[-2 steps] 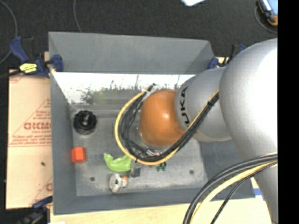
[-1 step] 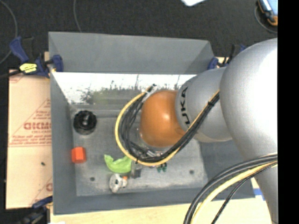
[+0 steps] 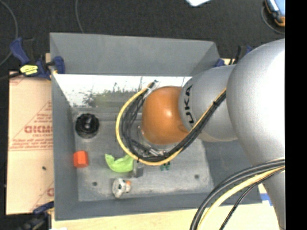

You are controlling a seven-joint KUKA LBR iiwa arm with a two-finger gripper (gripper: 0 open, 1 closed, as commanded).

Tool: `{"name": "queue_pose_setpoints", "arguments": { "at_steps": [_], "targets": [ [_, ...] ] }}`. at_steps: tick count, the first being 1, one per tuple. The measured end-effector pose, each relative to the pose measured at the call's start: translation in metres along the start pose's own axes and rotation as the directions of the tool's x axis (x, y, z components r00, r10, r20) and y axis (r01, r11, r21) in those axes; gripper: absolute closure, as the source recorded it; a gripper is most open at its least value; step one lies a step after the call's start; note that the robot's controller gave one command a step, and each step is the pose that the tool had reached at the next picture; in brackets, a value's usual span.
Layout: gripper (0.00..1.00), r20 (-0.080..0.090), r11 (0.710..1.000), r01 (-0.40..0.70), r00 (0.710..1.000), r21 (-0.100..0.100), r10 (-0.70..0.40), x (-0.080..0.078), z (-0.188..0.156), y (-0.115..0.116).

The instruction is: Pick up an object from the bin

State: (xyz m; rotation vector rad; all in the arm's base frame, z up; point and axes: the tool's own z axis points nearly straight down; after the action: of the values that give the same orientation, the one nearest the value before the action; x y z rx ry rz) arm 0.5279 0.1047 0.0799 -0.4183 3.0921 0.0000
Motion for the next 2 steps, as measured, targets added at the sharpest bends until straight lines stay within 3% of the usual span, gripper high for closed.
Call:
{"name": "queue_pose_setpoints", "arguments": {
  "at_steps": [1, 2],
  "targets": [
    [1.00, -0.007, 1.000, 0.010, 1.000, -0.002, -0.010, 0.0152, -0.0046, 0.0049],
    [1.00, -0.007, 1.000, 0.010, 1.000, -0.002, -0.010, 0.0152, -0.0046, 0.0050]
  ]
}}
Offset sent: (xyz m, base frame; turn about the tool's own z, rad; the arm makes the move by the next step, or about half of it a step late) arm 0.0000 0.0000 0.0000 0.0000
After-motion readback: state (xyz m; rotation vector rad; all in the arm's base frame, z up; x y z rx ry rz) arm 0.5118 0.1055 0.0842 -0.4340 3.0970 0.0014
